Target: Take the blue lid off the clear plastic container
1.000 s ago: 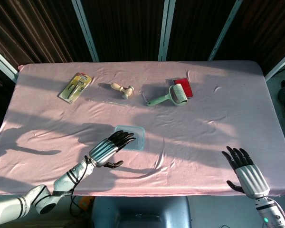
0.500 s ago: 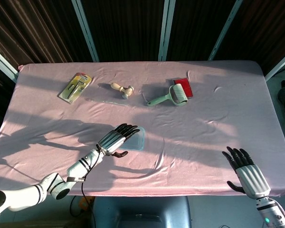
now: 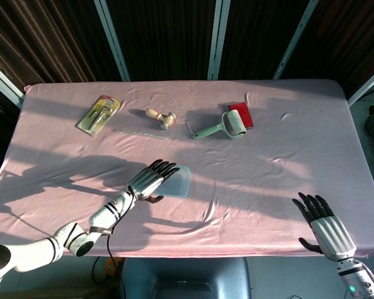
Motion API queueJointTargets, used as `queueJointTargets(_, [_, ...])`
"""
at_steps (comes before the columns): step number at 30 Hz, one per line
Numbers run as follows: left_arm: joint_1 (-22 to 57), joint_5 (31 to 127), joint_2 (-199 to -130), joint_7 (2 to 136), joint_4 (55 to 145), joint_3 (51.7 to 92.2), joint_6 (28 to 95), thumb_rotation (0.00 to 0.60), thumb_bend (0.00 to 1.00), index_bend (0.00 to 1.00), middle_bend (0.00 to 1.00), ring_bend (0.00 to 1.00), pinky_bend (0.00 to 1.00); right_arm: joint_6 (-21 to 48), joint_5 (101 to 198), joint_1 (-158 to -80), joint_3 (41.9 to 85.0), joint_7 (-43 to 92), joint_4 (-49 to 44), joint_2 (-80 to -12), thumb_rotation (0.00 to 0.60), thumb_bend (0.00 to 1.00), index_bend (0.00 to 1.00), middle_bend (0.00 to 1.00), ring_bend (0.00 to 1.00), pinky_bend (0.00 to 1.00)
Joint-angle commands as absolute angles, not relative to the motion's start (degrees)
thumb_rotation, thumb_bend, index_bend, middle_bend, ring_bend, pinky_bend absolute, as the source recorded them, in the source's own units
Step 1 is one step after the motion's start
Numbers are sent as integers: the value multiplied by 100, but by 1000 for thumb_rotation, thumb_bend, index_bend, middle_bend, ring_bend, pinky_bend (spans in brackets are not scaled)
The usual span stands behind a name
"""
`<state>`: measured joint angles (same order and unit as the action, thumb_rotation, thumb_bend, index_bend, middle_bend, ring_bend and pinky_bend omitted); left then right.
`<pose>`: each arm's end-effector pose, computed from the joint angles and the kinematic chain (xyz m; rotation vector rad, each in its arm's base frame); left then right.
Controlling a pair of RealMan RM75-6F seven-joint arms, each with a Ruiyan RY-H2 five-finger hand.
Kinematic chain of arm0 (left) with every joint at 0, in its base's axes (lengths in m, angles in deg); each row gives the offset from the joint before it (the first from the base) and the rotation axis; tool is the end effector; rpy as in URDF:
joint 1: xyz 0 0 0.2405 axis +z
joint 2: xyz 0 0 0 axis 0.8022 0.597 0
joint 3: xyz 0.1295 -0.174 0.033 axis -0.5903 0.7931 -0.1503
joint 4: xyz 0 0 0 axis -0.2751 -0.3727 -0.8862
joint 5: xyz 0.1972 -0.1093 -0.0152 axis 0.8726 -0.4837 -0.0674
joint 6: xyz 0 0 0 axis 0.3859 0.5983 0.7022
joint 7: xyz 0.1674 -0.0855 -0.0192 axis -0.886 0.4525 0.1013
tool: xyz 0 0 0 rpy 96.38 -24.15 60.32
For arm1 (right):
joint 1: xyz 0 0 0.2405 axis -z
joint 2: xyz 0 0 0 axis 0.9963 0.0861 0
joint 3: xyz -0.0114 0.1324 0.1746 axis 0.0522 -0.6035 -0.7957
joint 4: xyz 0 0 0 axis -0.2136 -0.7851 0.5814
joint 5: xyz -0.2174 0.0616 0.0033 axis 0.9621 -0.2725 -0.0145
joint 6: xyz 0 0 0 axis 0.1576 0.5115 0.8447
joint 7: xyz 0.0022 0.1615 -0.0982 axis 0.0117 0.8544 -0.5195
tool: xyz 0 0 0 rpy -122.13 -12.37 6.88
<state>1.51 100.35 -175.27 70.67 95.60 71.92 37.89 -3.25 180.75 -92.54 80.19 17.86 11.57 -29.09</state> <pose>-0.0825 0.3786 -0.1003 -2.2206 -0.8643 -0.9107 -0.2829 -0.1946 0.0736 1.7060 -0.8788 0.7636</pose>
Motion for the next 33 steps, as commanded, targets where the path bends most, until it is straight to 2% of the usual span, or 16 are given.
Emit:
queueJointTargets(1, [82,9809,-17515,6794,9604,7216,3685,600,282,0,0,0,0,-304,18080,-9249,8009,1761,1167,-2917,600,313,0,0,0,0])
queueJointTargets(10, [-19,9206,-17551,6483,9560,7322,3463,600,281,0,2,0,0,-269,18104,-9225,7977,1753,1170,-2917,600,313,0,0,0,0])
queueJointTargets(13, [-42,9030,-17563,6448,9559,7339,3391,600,283,0,127,65,18,-249,18105,-9222,7965,1743,1166,-2920,600,313,0,0,0,0])
queueJointTargets(17, [-70,8825,-17574,6225,9578,7325,3379,600,288,0,364,233,83,-236,18124,-9235,7930,1727,1157,-2949,600,313,0,0,0,0])
queueJointTargets(19, [-72,8685,-17558,6133,9663,7320,3350,600,289,0,504,358,135,-215,18150,-9259,7910,1675,1152,-2988,600,313,0,0,0,0])
queueJointTargets(22, [-41,8519,-17539,5966,9871,7295,3429,600,291,0,615,440,178,-67,18202,-9409,7819,1507,1197,-3089,600,314,3,0,0,0])
queueJointTargets(25, [13,8451,-17574,5766,10063,7239,3624,600,292,0,674,484,206,234,18201,-9689,7642,1243,1302,-3255,600,314,61,0,0,0])
queueJointTargets(33, [62,8323,-17790,5331,10340,7080,3887,600,293,0,719,510,225,1344,18269,-10672,7245,652,1387,-4026,600,318,295,0,0,0])
